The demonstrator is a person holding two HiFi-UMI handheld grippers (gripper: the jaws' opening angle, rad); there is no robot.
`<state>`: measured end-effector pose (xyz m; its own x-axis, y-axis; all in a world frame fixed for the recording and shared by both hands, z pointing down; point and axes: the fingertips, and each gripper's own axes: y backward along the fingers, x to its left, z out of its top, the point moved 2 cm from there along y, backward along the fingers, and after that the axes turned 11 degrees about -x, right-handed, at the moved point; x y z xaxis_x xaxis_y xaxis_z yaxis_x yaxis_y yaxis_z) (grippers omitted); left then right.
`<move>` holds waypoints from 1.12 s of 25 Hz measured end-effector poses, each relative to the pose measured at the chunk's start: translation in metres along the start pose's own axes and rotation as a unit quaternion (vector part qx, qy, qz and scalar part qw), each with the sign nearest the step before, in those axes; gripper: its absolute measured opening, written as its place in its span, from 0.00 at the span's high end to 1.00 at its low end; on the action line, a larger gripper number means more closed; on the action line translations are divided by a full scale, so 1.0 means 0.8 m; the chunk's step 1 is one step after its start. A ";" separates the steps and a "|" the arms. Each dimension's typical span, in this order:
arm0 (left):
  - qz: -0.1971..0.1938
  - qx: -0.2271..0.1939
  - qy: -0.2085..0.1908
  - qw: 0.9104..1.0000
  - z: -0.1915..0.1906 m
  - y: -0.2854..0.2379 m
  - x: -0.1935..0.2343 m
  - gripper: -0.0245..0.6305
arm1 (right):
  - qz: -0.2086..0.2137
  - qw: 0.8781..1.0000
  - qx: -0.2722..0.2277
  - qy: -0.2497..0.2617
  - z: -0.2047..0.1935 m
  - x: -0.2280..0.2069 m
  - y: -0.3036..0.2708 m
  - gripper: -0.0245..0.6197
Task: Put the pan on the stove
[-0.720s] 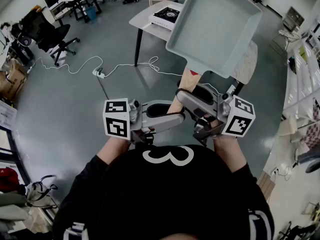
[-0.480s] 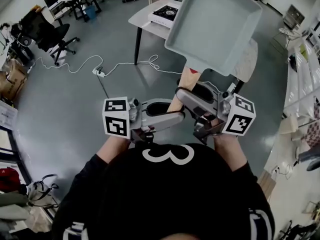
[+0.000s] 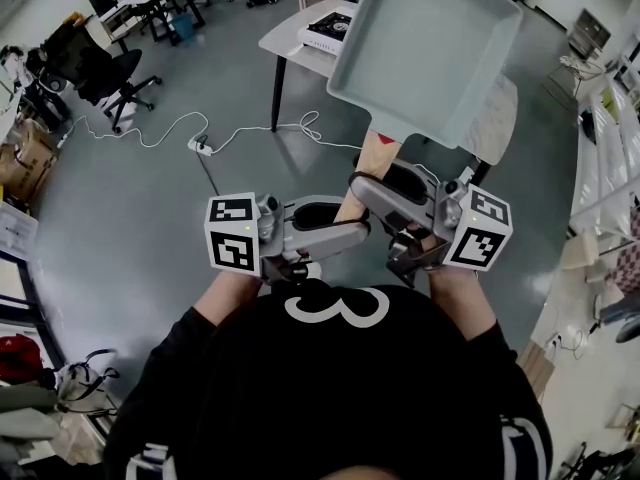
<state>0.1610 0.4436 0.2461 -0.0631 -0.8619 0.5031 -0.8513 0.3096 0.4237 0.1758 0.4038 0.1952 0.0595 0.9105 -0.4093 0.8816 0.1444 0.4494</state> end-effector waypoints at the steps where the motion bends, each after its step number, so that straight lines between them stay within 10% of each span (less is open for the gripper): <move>1: 0.000 0.000 0.000 1.000 0.000 0.000 0.000 0.78 | 0.000 1.000 0.001 0.001 0.000 0.000 0.000 0.73; 28: -0.017 0.002 0.019 1.000 0.089 0.004 0.129 0.78 | -0.020 1.000 -0.012 -0.003 0.029 -0.137 -0.071 0.73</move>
<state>0.1146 0.3273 0.2459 -0.0146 -0.8564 0.5161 -0.8543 0.2789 0.4387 0.1299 0.2866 0.1963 0.0275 0.9013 -0.4324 0.8723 0.1896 0.4507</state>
